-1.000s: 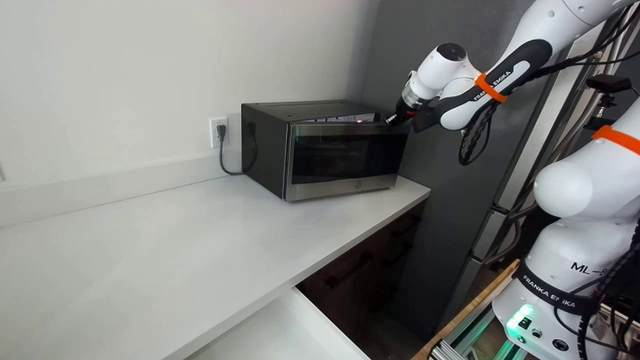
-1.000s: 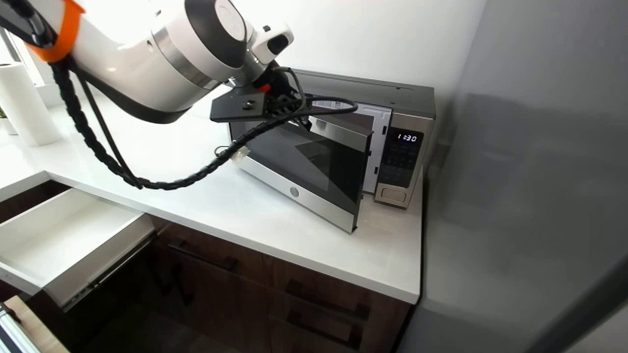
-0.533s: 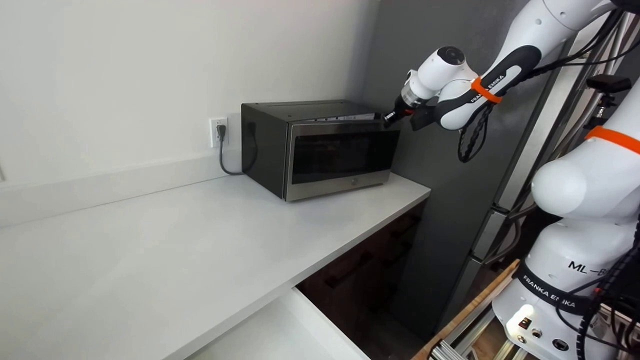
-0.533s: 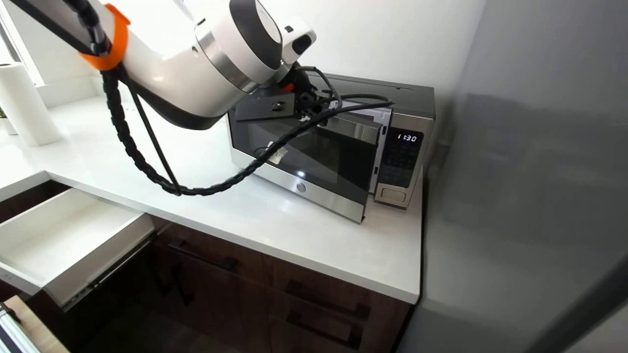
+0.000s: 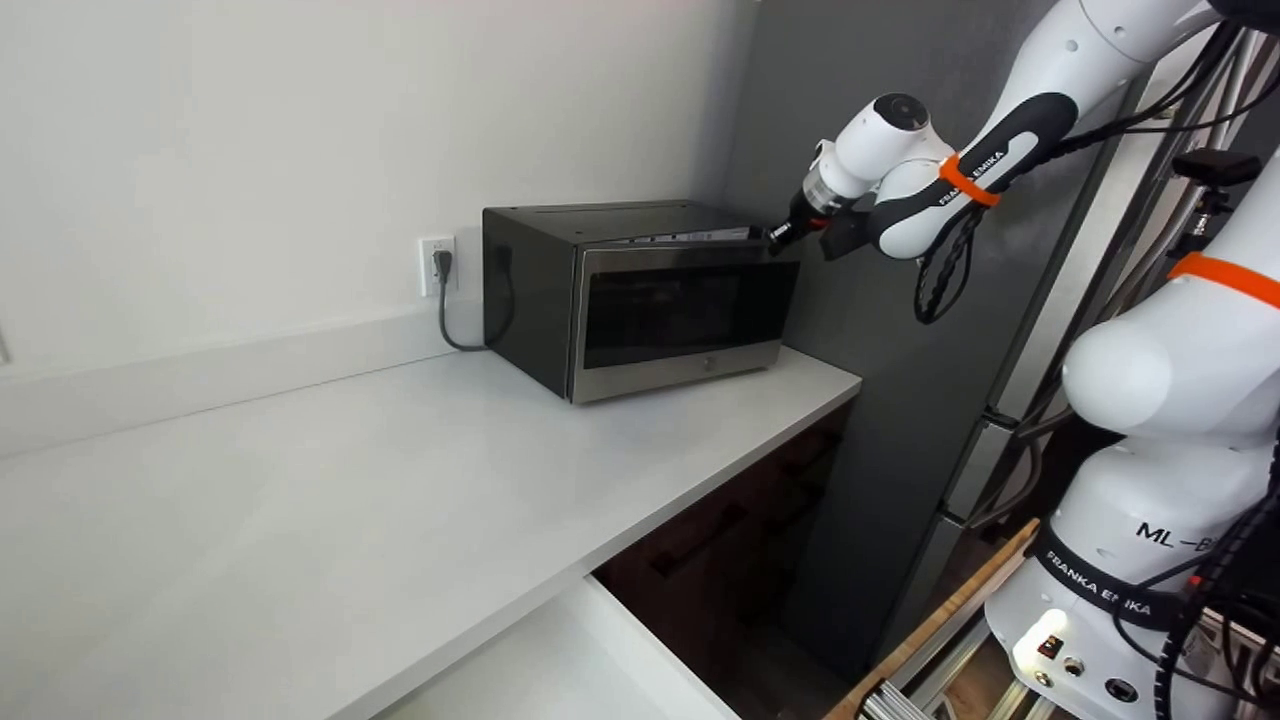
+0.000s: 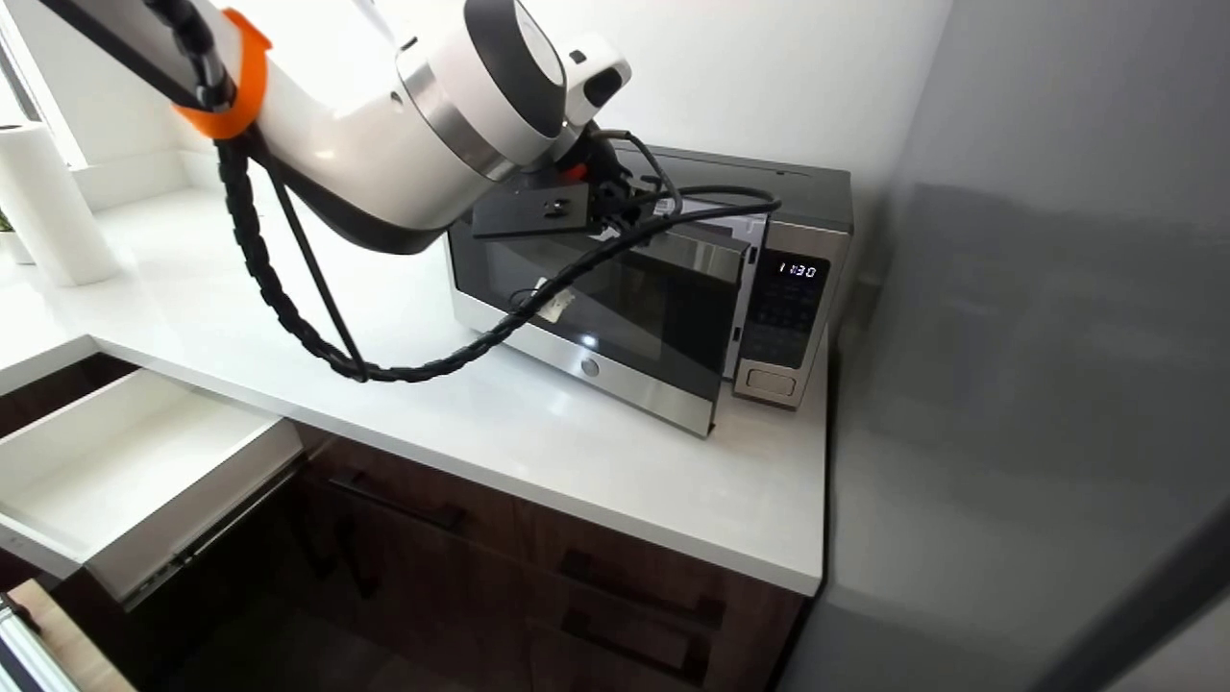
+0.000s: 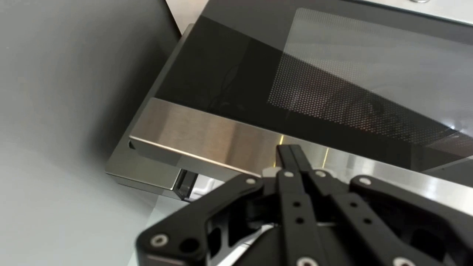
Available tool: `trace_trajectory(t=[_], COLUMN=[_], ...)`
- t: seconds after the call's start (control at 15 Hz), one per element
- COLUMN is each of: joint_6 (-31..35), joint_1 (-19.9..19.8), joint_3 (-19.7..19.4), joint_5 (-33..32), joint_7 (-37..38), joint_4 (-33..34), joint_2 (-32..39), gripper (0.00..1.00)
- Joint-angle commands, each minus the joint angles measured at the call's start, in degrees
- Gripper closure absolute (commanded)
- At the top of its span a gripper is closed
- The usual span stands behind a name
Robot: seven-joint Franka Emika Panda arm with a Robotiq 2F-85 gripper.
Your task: Close the microwave door
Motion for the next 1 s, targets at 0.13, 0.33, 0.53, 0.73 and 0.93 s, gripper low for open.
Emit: trace_trajectory(t=[0.13,0.33,0.53,0.73,0.93], joint_6=[0.0,-0.4,0.6,1.4,3.9], joint_1=[-1.6,-2.0,-2.2,-2.1,-1.9], joint_3=[-1.2,-2.1,-3.1,-3.9,-4.6], joint_5=[-2.2,-3.1,-4.3,-4.9,-6.0], joint_7=[0.6,1.1,0.9,-0.1,-0.4], joint_4=[5.0,7.0,9.4,11.8,14.7], joint_2=[4.5,6.1,8.6,11.8,15.6], gripper=[1.0,1.0,1.0,1.0,1.0])
